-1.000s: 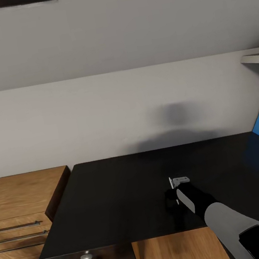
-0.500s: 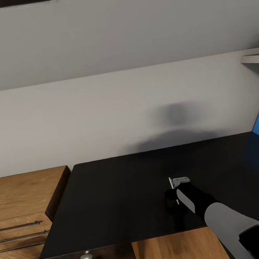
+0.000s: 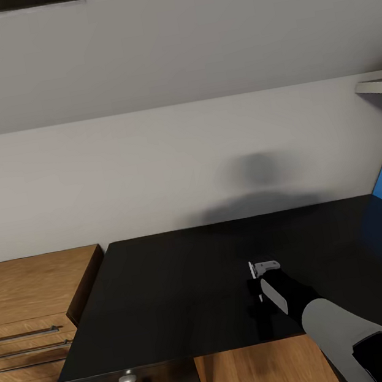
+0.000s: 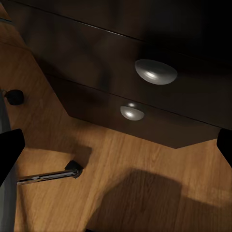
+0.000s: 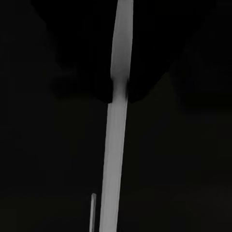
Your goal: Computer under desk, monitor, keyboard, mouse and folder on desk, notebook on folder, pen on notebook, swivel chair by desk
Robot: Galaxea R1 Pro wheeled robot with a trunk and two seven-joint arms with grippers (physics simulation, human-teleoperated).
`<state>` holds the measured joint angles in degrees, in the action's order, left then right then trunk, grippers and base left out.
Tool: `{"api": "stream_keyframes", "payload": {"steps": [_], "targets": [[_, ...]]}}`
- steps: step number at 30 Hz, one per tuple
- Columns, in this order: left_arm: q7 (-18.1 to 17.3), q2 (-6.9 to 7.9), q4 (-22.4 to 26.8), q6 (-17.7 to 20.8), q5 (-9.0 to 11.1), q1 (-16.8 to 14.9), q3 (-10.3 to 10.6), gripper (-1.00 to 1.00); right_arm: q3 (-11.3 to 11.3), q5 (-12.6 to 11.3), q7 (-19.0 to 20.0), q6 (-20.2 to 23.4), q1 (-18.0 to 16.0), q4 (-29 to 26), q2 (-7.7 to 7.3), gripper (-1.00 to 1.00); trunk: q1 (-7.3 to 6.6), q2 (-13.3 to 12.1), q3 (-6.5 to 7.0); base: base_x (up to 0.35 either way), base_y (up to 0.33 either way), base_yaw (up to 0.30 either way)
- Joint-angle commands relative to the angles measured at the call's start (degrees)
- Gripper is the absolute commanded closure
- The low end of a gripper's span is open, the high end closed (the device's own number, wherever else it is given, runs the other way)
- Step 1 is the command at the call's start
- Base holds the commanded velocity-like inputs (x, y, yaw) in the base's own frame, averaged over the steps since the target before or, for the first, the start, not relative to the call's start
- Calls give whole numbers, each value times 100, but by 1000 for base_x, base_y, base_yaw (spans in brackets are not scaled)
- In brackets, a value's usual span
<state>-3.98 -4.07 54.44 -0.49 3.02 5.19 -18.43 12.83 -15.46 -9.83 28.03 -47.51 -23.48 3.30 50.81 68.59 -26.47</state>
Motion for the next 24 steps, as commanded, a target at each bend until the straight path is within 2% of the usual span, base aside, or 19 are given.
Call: {"api": "stream_keyframes", "payload": {"steps": [1, 24], "targets": [[-42, -6, 5, -3, 32, 0, -20, -100, 45, -89, -55, 18, -3, -7, -4, 100, 1, 3, -5, 0, 0, 0], [-54, 0, 29, -16, 32, 0, -29, -100, 45, -97, -54, 56, -1, -15, -4, 100, 1, 3, -5, 0, 0, 0]]}}
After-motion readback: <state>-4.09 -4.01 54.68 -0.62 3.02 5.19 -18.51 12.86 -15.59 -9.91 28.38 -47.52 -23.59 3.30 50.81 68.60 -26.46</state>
